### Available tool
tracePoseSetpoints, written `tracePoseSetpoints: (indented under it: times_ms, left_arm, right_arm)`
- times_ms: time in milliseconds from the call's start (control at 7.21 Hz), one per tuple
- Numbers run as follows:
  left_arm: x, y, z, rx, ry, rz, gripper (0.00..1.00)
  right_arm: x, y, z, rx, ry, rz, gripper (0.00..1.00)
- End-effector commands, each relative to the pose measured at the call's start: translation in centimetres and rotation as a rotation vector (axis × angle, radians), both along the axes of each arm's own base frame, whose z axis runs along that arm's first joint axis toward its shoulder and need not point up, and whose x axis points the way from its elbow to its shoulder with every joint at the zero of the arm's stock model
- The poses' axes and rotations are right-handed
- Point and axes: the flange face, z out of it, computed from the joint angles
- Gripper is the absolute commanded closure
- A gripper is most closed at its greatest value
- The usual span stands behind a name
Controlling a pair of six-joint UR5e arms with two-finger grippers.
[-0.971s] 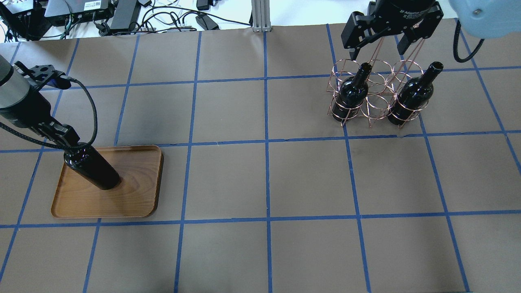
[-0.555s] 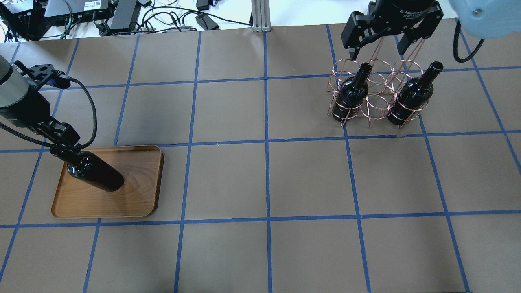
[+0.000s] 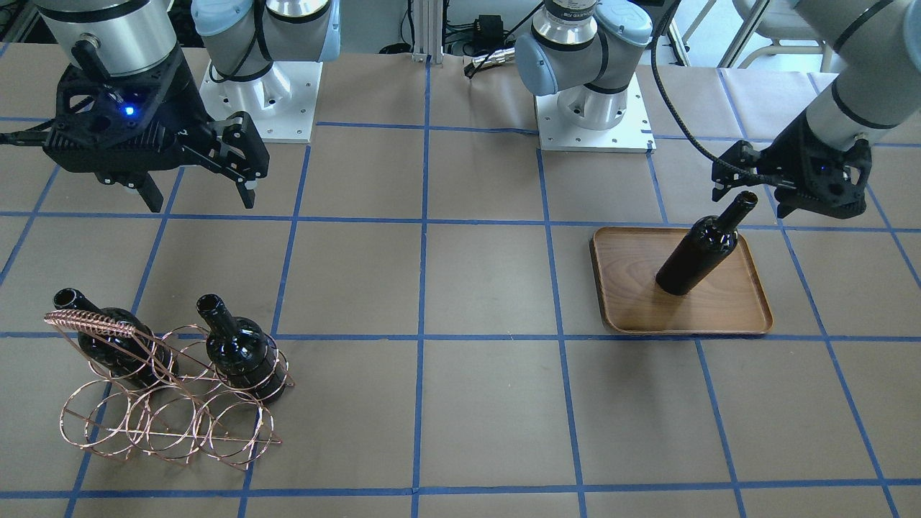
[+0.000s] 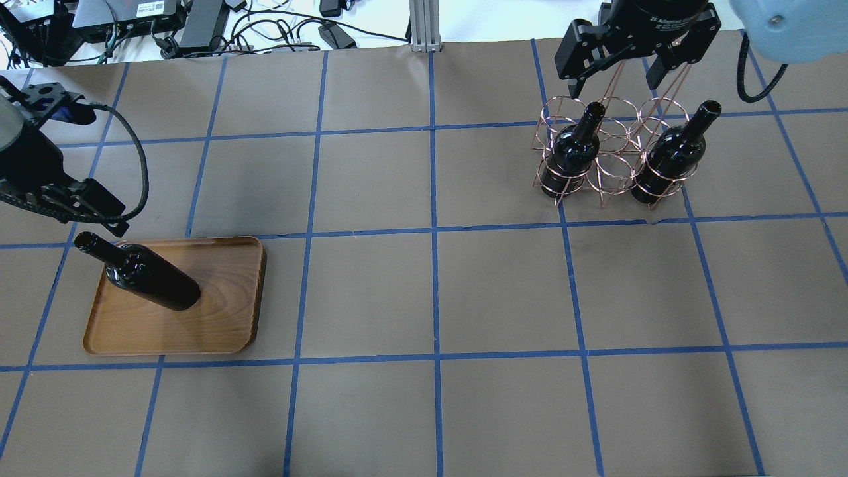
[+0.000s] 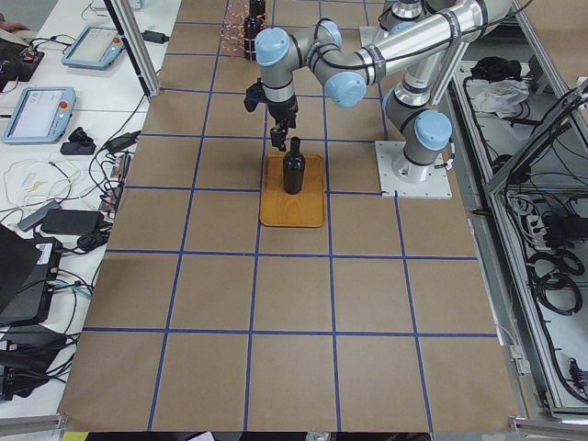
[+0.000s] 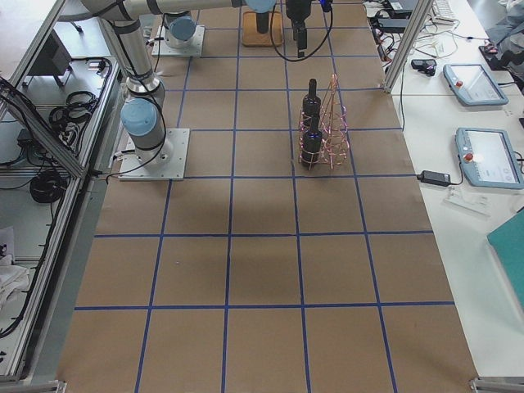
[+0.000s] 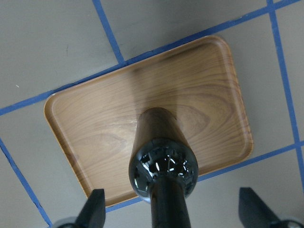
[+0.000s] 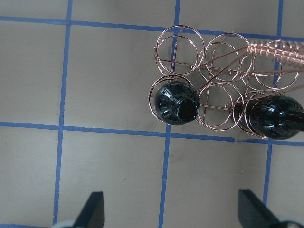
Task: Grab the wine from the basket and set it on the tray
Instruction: 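Open the left gripper and raise it away from the bottle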
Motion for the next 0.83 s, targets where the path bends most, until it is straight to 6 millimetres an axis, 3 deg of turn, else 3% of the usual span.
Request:
tracePoseSetpoints:
  times_ms: [0,277,555,693]
  left_arm:
    - [-2.7,-0.7,6.0,-0.052,-0.032,0.157,0.0]
    - [-10.0,-1.2,7.1,-0.093,-0.049,0.262,0.0]
    - [-18.1,0.3,7.8,-0.122,-0.049,0.201,0.0]
    - [-20.9,1.7,8.3,-0.136,-0.054,0.177,0.0]
  right_arm:
    - [-0.1,0.0,0.0,0.0,0.002,0.002,0.0]
    - [-0.1,0.0,0.0,0.0,0.008,0.002,0.0]
    - [0.0,0.0,0.0,0.0,0.0,0.003,0.0]
    - [-0.1,0.0,0.0,0.0,0.002,0.002,0.0]
